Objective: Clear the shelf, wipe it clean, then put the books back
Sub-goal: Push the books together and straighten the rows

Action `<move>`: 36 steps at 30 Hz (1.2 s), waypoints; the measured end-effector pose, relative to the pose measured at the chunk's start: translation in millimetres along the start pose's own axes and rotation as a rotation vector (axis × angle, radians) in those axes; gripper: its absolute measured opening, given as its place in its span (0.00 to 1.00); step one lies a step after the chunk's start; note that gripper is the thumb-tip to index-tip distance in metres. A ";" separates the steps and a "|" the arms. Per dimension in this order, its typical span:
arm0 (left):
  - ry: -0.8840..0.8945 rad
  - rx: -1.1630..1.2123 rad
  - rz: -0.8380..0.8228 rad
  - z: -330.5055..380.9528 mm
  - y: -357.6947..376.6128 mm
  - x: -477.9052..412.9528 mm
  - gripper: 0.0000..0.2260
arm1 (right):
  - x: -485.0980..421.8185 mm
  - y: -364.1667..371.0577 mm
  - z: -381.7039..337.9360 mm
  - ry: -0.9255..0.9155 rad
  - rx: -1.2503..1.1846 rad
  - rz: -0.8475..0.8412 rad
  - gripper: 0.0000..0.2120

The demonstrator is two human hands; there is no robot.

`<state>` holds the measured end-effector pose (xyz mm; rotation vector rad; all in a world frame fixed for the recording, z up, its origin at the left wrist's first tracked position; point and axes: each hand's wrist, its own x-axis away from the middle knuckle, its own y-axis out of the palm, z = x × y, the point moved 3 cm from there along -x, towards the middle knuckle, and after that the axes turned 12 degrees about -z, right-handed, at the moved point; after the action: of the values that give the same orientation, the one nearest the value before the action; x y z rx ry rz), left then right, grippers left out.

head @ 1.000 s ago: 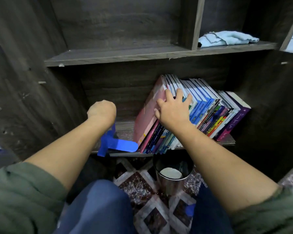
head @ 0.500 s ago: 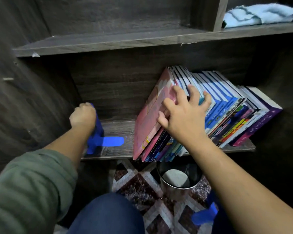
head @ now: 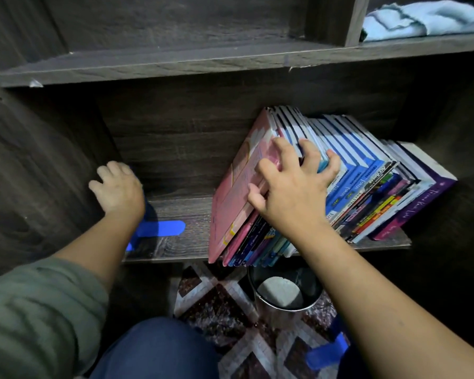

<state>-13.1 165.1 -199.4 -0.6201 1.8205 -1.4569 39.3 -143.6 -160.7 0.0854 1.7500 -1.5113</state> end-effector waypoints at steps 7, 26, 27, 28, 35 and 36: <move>0.478 0.288 0.023 78.4 -71.1 74.5 0.23 | 4.4 -20.7 21.2 0.013 -0.383 0.049 0.20; 0.809 0.533 0.106 174.1 -134.1 156.3 0.27 | 24.9 -3.2 86.2 0.055 -0.403 -0.085 0.22; 0.795 0.537 0.126 176.7 -136.0 156.5 0.25 | 24.6 -2.4 86.9 0.048 -0.439 -0.093 0.22; 0.786 0.547 0.131 179.0 -137.5 156.5 0.23 | 24.3 -1.8 88.4 0.041 -0.484 -0.097 0.23; 0.670 0.708 0.114 172.1 -139.8 153.3 0.16 | 25.4 -2.4 96.1 -0.004 -0.606 -0.112 0.23; 0.638 0.728 0.103 169.2 -139.5 151.5 0.16 | 25.4 -2.3 96.5 -0.012 -0.602 -0.102 0.23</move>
<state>13.4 -87.3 -118.2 0.3343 1.5196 -2.2265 70.9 -237.8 -170.4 -0.3211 2.1497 -0.9901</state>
